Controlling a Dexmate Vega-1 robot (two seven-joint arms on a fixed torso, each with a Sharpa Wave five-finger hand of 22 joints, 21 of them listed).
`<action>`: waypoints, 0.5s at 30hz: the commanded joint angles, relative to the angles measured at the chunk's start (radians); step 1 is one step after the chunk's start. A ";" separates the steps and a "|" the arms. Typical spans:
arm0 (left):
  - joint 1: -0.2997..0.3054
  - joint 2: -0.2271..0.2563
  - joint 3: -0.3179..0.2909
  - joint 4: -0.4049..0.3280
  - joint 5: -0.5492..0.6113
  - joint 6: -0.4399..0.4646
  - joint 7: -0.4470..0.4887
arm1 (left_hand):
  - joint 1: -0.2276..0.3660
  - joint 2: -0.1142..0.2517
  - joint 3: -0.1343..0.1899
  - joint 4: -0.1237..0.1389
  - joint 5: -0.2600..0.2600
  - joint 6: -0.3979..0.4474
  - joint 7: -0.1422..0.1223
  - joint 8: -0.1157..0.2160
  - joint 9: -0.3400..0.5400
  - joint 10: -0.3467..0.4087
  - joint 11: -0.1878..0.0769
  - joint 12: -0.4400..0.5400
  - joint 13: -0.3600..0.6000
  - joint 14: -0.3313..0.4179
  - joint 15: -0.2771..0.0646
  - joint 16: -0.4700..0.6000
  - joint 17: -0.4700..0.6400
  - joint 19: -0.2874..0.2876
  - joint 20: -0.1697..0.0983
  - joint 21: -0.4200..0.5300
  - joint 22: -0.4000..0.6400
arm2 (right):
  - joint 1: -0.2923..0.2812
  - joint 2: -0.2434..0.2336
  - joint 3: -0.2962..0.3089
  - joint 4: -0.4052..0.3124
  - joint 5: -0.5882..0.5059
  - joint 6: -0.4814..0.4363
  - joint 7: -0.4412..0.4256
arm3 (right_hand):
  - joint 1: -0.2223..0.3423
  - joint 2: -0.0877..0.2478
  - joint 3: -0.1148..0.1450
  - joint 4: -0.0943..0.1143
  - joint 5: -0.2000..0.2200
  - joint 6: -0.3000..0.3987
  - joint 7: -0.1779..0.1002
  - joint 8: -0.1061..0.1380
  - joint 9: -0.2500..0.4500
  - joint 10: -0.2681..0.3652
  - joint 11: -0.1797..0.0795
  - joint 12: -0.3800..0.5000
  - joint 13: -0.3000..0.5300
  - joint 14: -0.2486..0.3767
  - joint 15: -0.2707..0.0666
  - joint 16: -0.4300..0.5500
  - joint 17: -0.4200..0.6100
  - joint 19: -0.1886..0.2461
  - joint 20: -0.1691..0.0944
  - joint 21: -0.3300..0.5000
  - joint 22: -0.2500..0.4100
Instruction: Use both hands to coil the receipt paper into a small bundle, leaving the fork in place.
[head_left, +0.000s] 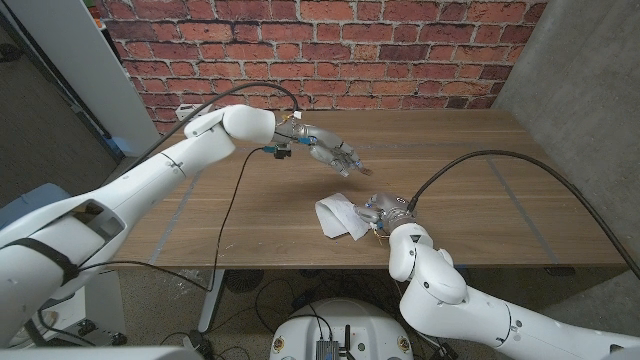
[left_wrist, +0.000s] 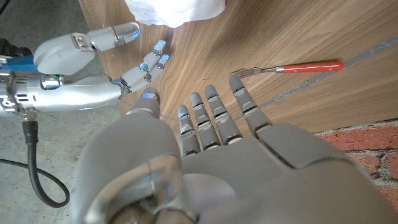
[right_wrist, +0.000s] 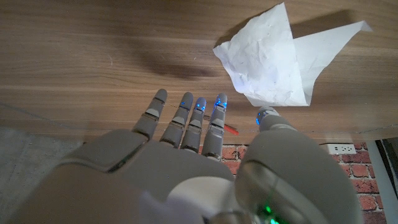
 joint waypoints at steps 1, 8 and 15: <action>-0.035 -0.023 0.028 0.090 -0.072 -0.068 -0.017 | -0.013 0.003 0.004 0.008 0.004 0.003 0.010 -0.001 0.002 0.006 0.008 -0.002 0.001 0.010 -0.003 0.005 0.002 0.003 0.002 0.001 0.003 | 0.128 0.063 -0.161 0.121 -0.364 -0.026 0.377 | -0.054 0.007 -0.006 0.020 -0.019 0.008 0.023 0.005 -0.001 -0.001 0.040 -0.007 -0.004 -0.013 0.004 -0.006 0.003 -0.030 0.002 -0.014 0.003; -0.040 -0.022 0.034 0.105 -0.066 -0.077 -0.010 | -0.020 0.003 0.005 0.009 0.005 0.005 0.008 -0.003 0.002 0.006 0.003 -0.004 -0.001 0.014 -0.006 0.006 0.000 0.006 0.003 0.001 0.003 | 0.132 0.075 -0.154 0.123 -0.364 -0.006 0.401 | -0.118 0.004 -0.030 0.048 -0.027 0.010 0.034 0.001 -0.001 -0.009 0.052 -0.009 -0.001 -0.028 0.009 -0.004 0.011 -0.053 0.007 -0.022 0.004; -0.045 -0.022 0.038 0.111 -0.056 -0.083 -0.003 | -0.023 0.003 0.008 0.008 0.007 0.002 0.008 -0.008 0.001 0.004 0.004 -0.008 -0.003 0.013 -0.006 0.004 -0.002 0.004 0.004 0.000 0.003 | 0.098 0.065 -0.112 0.072 -0.248 0.046 0.289 | -0.135 0.005 -0.029 0.035 -0.021 0.070 0.038 0.016 0.000 0.043 0.057 0.014 0.005 0.029 -0.003 0.021 0.007 -0.029 0.010 -0.014 0.004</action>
